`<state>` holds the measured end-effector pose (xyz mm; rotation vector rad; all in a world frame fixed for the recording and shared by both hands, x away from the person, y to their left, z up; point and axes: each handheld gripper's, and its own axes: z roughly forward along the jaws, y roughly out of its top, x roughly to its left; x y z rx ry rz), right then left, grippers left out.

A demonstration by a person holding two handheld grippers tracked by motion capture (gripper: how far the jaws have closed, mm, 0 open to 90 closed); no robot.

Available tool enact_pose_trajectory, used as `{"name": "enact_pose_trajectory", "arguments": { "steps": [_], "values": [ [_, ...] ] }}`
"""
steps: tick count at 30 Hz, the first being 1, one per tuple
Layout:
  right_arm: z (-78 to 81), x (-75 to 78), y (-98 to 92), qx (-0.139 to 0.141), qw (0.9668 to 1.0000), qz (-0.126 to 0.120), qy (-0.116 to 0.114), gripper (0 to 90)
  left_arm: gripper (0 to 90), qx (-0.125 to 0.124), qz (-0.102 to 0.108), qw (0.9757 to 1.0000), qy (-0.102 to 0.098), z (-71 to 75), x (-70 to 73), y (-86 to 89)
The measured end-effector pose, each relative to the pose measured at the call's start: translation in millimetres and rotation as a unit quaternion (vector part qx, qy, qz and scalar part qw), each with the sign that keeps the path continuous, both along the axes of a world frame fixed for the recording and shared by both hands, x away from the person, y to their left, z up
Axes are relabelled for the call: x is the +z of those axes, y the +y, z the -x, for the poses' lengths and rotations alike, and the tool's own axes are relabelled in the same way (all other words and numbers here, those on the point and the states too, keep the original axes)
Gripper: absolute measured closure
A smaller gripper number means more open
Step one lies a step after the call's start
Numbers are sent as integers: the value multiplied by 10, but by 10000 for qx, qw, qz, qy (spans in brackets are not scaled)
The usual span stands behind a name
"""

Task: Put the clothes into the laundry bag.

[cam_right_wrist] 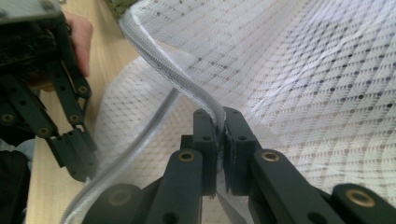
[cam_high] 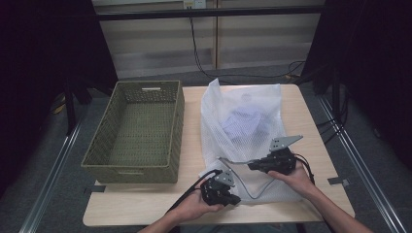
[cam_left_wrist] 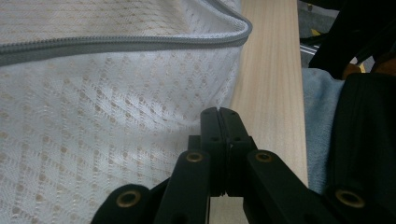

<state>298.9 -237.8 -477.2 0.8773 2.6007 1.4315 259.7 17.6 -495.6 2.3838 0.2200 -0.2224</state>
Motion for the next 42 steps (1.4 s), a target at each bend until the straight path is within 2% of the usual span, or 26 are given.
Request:
{"name": "enact_pose_trajectory", "arguments": {
  "steps": [2, 12, 14, 15, 16, 19, 20, 21, 22, 23, 25, 26, 27, 28, 29, 31, 33, 36, 39, 42],
  "values": [
    [-4, -27, 8, 2, 10000, 60, 4, 856, 897, 5, 178, 9998, 43, 7, -26, -4],
    [-56, -152, 23, -63, 9995, 297, 130, 855, 897, 53, 160, 9999, 33, 20, -19, -13],
    [-71, -176, 27, -96, 9992, 357, 133, 850, 896, 55, 175, 9997, 129, 7, -22, -8],
    [-78, -191, 31, -109, 9990, 393, 170, 846, 896, -3, 41, 9999, 105, -6, -4, -1],
    [-87, -212, 36, -130, 9986, 474, 186, 841, 895, 65, 171, 9998, 112, 10, -22, -8],
    [-100, -267, 62, -187, 9973, 651, 268, 802, 881, 22, 79, 9999, 89, 8, -7, -3],
    [-105, -272, 63, -197, 9974, 631, 277, 796, 873, 29, 154, 9999, 68, 16, -18, -5],
    [-108, -270, 66, -206, 9974, 632, 285, 784, 859, 70, 120, 9999, 102, 30, -7, -4],
    [-104, -263, 70, -217, 9972, 654, 280, 752, 841, 29, -61, 10000, -7, 24, 18, 5],
    [-97, -252, 73, -231, 9972, 662, 254, 721, 826, 114, -14, 9999, 42, 39, 19, 10],
    [-75, -206, 69, -204, 9980, 560, 206, 703, 794, 79, 55, 9999, 47, 10, 61, 46],
    [-61, -167, 60, -209, 9985, 490, 142, 679, 788, 140, 237, 9995, 119, -11, 92, 73],
    [-44, -121, 44, -237, 9990, 376, 95, 647, 780, 253, 426, 9987, 119, -26, 132, 100],
    [-26, -71, 21, -253, 9993, 257, 56, 630, 775, 362, 470, 9982, 39, -50, 194, 147],
    [1, -12, -11, -303, 9994, 140, -4, 612, 772, 472, 613, 9970, 46, -71, 227, 178],
    [37, 56, -67, -393, 9992, 8, -65, 597, 775, 695, 639, 9955, -44, -106, 272, 238],
    [76, 114, -135, -480, 9987, -102, -130, 614, 788, 911, 702, 9933, -90, -147, 287, 308],
    [142, 166, -243, -563, 9981, -185, -163, 719, 809, 1123, 552, 9919, -240, -200, 291, 400],
    [225, 153, -365, -634, 9979, -77, -103, 820, 819, 1278, 452, 9903, -298, -255, 252, 464],
    [295, 62, -505, -745, 9971, 131, 22, 879, 821, 1261, 289, 9911, -312, -286, 166, 473]
  ]
}}
